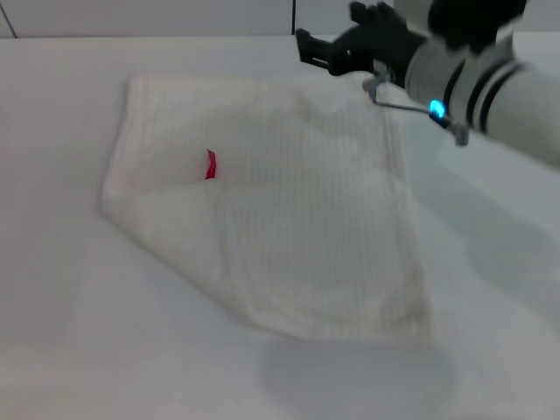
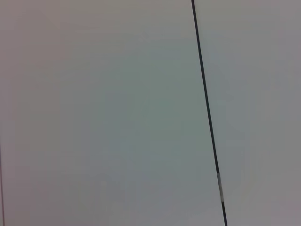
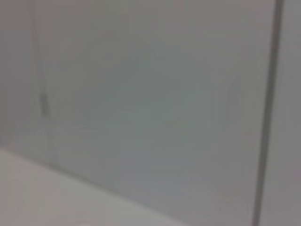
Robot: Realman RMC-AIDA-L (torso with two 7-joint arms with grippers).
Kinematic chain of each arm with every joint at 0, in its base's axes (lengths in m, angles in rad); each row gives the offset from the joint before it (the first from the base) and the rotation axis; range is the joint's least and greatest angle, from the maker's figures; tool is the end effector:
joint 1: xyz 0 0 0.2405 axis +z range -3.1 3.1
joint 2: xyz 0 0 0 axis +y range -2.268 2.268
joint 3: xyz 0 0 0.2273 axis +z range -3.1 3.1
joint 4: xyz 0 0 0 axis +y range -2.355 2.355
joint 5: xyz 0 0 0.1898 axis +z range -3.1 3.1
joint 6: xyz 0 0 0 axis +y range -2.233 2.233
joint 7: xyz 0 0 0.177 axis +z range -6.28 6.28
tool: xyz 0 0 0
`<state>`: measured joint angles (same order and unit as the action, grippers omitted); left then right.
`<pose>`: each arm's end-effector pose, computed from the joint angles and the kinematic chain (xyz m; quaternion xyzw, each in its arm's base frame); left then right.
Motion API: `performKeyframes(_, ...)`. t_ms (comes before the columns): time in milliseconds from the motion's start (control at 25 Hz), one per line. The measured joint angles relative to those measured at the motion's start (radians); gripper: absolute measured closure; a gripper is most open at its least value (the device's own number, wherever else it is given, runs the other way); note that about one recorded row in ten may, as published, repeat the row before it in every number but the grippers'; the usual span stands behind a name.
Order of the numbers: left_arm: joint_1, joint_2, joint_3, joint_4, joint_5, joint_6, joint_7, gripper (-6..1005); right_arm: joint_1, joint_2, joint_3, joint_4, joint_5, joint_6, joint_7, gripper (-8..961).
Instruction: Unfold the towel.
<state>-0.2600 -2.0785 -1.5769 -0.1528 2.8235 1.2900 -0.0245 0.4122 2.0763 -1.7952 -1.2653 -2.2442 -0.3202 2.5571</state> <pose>-0.3458 0.2945 0.0747 -0.5990 -0.2005 -0.2343 0.7390 0.1182 0.3931 -0.0393 -0.8605 0.2476 0.1859 0.4046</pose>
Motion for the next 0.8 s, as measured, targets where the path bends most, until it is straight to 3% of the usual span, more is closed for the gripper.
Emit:
performKeyframes(40, 0.000, 0.000, 0.000, 0.000, 0.000, 0.000, 0.000, 160, 0.000, 0.000, 0.000, 0.000, 0.000, 0.000, 0.000, 119)
performKeyframes(80, -0.001, 0.000, 0.000, 0.001, 0.000, 0.000, 0.000, 160, 0.001, 0.003, 0.048, -0.043, 0.004, -0.102, 0.000, 120)
performKeyframes(120, -0.002, 0.000, 0.000, 0.001, 0.000, 0.000, 0.000, 160, 0.018, 0.004, 0.157, -0.124, 0.016, -0.311, 0.056, 120)
performKeyframes(160, -0.002, 0.000, 0.000, 0.000, 0.000, 0.000, 0.000, 160, 0.018, 0.004, 0.157, -0.124, 0.016, -0.311, 0.056, 120)
performKeyframes(320, -0.003, 0.000, 0.000, -0.002, 0.002, 0.000, 0.000, 160, 0.102, -0.002, 0.406, -0.201, 0.018, -0.707, 0.170, 142)
performKeyframes(560, -0.004, 0.004, 0.080, -0.025, 0.003, -0.014, 0.000, 160, 0.165, -0.005, 0.506, -0.210, -0.090, -0.850, 0.203, 210)
performKeyframes(600, 0.014, 0.014, 0.151, -0.125, 0.004, -0.114, 0.001, 160, 0.194, -0.005, 0.530, -0.193, -0.150, -0.886, 0.220, 221)
performKeyframes(680, 0.030, 0.017, 0.169, -0.191, 0.006, -0.167, 0.006, 160, 0.214, -0.005, 0.538, -0.180, -0.186, -0.906, 0.226, 282)
performKeyframes(720, 0.079, 0.023, 0.189, -0.338, 0.030, -0.274, 0.020, 160, 0.251, -0.004, 0.542, -0.143, -0.266, -0.934, 0.230, 332)
performKeyframes(800, 0.120, 0.031, 0.199, -0.470, 0.054, -0.383, 0.035, 200, 0.270, -0.003, 0.543, -0.119, -0.304, -0.943, 0.232, 431)
